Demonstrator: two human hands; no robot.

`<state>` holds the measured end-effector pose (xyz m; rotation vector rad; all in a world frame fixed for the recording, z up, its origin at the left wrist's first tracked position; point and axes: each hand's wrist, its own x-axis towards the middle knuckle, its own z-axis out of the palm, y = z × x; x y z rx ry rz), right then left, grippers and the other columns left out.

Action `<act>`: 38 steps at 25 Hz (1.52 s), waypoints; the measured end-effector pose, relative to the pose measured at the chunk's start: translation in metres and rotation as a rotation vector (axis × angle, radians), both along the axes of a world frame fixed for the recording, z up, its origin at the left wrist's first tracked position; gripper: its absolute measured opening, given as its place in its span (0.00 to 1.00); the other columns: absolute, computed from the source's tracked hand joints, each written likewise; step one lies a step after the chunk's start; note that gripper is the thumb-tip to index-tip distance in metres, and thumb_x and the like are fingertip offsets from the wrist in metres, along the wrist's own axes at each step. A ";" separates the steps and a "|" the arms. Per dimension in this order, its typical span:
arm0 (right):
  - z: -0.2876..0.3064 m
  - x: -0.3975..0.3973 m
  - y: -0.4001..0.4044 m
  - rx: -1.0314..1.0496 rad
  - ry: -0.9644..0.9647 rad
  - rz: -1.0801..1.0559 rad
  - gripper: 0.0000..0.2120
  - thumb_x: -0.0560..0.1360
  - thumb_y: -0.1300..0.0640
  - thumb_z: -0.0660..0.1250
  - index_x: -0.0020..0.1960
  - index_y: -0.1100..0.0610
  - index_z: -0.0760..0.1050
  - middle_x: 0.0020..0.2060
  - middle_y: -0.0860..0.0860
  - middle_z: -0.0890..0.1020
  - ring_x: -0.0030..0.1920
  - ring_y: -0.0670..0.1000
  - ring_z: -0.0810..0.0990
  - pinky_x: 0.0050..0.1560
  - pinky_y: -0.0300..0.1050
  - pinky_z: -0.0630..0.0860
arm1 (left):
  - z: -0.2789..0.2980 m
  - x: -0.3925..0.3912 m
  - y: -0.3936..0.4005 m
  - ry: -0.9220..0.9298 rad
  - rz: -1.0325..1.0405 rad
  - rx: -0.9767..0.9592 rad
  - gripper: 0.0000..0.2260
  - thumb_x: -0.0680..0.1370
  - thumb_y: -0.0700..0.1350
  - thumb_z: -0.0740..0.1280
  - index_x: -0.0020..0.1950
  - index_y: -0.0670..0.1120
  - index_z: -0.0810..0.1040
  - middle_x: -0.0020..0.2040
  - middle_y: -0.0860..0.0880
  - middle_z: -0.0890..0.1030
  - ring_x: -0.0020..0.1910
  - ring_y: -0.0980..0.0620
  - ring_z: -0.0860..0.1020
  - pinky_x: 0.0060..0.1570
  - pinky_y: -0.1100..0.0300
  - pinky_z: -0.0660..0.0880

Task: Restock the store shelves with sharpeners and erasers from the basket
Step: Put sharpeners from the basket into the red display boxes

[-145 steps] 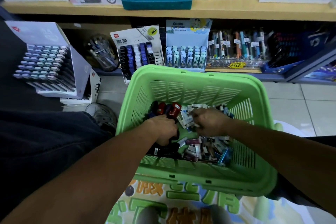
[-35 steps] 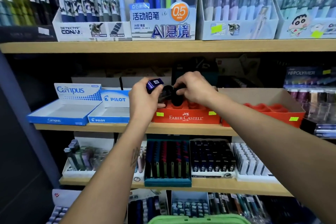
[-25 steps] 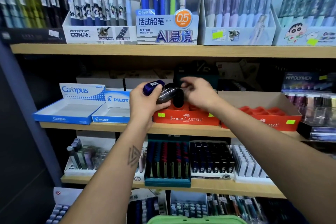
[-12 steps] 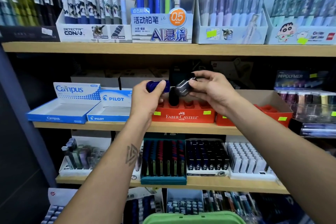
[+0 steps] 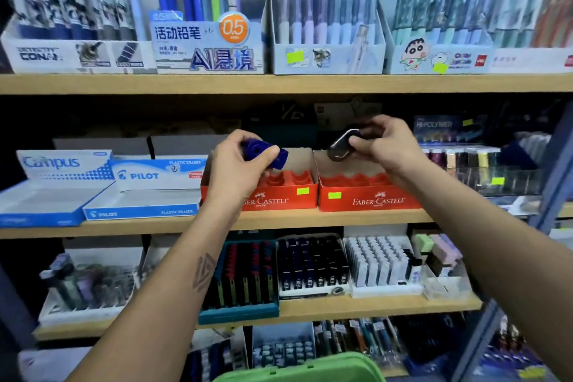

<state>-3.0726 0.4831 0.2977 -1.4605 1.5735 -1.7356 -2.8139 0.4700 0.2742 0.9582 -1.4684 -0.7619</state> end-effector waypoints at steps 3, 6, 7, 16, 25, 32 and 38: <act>-0.007 -0.012 0.002 0.052 -0.168 0.088 0.17 0.74 0.67 0.73 0.60 0.63 0.73 0.47 0.58 0.81 0.48 0.60 0.85 0.41 0.46 0.82 | 0.001 -0.012 0.006 0.003 -0.041 0.034 0.12 0.76 0.48 0.74 0.57 0.49 0.76 0.48 0.50 0.84 0.38 0.55 0.84 0.35 0.69 0.78; -0.011 -0.017 0.004 0.037 -0.098 0.140 0.10 0.74 0.66 0.73 0.55 0.60 0.82 0.50 0.61 0.84 0.46 0.57 0.84 0.39 0.41 0.81 | 0.001 -0.018 0.008 -0.006 -0.064 0.054 0.13 0.76 0.48 0.74 0.58 0.50 0.76 0.50 0.51 0.83 0.42 0.54 0.85 0.36 0.69 0.78; -0.012 -0.019 0.005 0.055 -0.059 0.148 0.07 0.74 0.64 0.74 0.51 0.57 0.84 0.48 0.59 0.85 0.47 0.57 0.85 0.43 0.43 0.82 | 0.000 -0.019 0.008 -0.011 -0.064 0.058 0.13 0.76 0.48 0.73 0.58 0.50 0.76 0.50 0.51 0.83 0.42 0.55 0.85 0.36 0.69 0.78; -0.005 0.002 -0.001 0.158 0.667 -0.047 0.11 0.73 0.58 0.76 0.51 0.50 0.76 0.44 0.48 0.79 0.46 0.50 0.81 0.46 0.43 0.79 | 0.000 -0.015 0.004 -0.100 -0.016 0.016 0.14 0.76 0.50 0.74 0.58 0.50 0.76 0.52 0.50 0.82 0.39 0.56 0.85 0.40 0.65 0.80; -0.019 0.011 -0.011 0.155 0.824 -0.095 0.14 0.76 0.66 0.65 0.54 0.52 0.84 0.54 0.48 0.79 0.59 0.53 0.77 0.63 0.53 0.76 | -0.001 -0.001 -0.001 -0.159 -0.038 0.042 0.15 0.75 0.48 0.74 0.61 0.53 0.77 0.56 0.51 0.80 0.48 0.52 0.83 0.36 0.68 0.77; -0.003 0.061 -0.001 0.031 0.572 0.089 0.17 0.78 0.62 0.65 0.64 0.48 0.79 0.54 0.47 0.81 0.55 0.49 0.81 0.56 0.43 0.77 | -0.002 0.000 -0.001 0.027 -0.190 0.190 0.23 0.78 0.35 0.69 0.71 0.50 0.73 0.62 0.45 0.78 0.48 0.49 0.85 0.52 0.55 0.82; -0.012 0.098 -0.013 0.100 0.307 0.345 0.13 0.74 0.59 0.73 0.58 0.51 0.82 0.47 0.51 0.84 0.48 0.50 0.84 0.57 0.52 0.81 | -0.004 0.010 -0.012 0.126 -0.184 0.188 0.27 0.78 0.33 0.69 0.75 0.47 0.67 0.59 0.45 0.81 0.51 0.45 0.85 0.54 0.51 0.81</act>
